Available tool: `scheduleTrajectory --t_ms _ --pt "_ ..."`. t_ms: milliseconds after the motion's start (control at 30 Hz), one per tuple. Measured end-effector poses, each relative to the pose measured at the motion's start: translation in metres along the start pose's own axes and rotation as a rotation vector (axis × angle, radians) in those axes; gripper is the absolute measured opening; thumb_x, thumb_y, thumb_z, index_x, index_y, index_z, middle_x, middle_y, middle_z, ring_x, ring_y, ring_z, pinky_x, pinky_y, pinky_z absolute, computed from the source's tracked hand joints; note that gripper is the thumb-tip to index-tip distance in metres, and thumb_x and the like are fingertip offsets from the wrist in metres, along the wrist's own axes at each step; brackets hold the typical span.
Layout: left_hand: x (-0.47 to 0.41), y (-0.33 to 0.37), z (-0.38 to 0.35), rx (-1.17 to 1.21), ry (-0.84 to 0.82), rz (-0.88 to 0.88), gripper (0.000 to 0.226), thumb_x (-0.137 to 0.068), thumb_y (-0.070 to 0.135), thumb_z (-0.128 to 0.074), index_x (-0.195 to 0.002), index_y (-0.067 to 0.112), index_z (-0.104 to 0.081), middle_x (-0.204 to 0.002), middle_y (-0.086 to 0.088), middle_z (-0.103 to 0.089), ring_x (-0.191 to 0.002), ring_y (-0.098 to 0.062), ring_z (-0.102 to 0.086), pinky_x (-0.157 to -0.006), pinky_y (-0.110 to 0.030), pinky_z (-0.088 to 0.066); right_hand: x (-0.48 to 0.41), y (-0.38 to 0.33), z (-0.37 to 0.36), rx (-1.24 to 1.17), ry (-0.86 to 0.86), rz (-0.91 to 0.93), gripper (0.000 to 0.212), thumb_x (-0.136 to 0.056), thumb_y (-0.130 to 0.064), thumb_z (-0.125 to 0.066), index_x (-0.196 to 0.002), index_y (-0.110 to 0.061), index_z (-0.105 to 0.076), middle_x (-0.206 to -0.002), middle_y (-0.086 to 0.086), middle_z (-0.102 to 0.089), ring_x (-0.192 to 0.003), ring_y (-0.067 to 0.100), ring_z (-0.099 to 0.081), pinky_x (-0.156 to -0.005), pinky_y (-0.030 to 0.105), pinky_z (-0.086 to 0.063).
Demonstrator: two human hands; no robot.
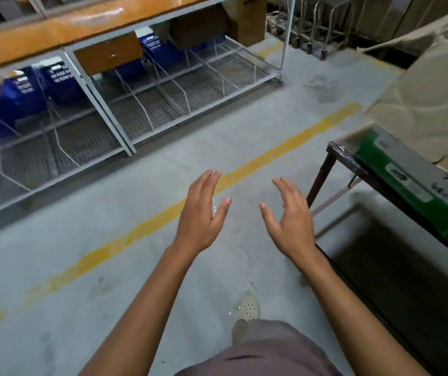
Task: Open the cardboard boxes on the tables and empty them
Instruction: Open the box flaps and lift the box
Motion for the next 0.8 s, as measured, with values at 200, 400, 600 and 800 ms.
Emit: scheduleTrajectory --t_ms 200,400,600,800 --pt "-0.112 -0.043 0.019 -0.049 0.030 0.003 0.059 -0.099 0.040 -0.048 -0.151 0.013 -0.039 -0.156 -0.007 -0.038 -0.146 -0.019 -0.030 -0.117 -0.029 -0.026 -0.107 0.002 -0.040 -0.012 0.007 0.006 0.065 -0.092 -0.048 -0.048 -0.145 -0.010 -0.048 -0.150 0.011 -0.048 -0.139 0.028 -0.043 -0.110 0.023 -0.028" --pt "-0.218 -0.094 0.008 -0.014 0.036 -0.004 0.059 -0.098 0.037 -0.051 -0.150 0.012 -0.040 -0.155 -0.007 -0.040 -0.145 -0.020 -0.031 -0.117 -0.026 -0.024 -0.199 0.029 -0.059 -0.026 0.085 -0.038 0.062 -0.092 -0.042 -0.051 -0.145 -0.010 -0.047 -0.149 0.009 -0.048 -0.137 0.026 -0.044 -0.098 0.050 -0.050" --pt "-0.351 -0.147 -0.032 0.046 -0.002 -0.098 0.055 -0.096 0.041 -0.049 -0.140 0.008 -0.051 -0.145 -0.011 -0.049 -0.136 -0.025 -0.040 -0.112 -0.013 -0.020 -0.304 0.075 -0.080 0.025 0.242 -0.127 0.057 -0.091 -0.038 -0.053 -0.140 -0.008 -0.051 -0.138 0.011 -0.053 -0.125 0.030 -0.051 -0.090 0.051 -0.052" --pt "-0.490 -0.163 -0.067 0.066 -0.133 -0.278 0.050 -0.096 0.036 -0.053 -0.137 0.006 -0.053 -0.142 -0.013 -0.050 -0.134 -0.031 -0.043 -0.115 -0.028 -0.026 -0.398 0.096 -0.097 0.070 0.396 -0.244 0.055 -0.091 -0.036 -0.056 -0.139 -0.009 -0.053 -0.136 0.013 -0.052 -0.125 0.031 -0.051 -0.090 0.053 -0.052"
Point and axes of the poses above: each hand's wrist, its own x-axis away from the middle knuckle, its own z-axis out of the back of the hand, y = z × x, the point moved 10 cm from there along -x, towards the middle knuckle
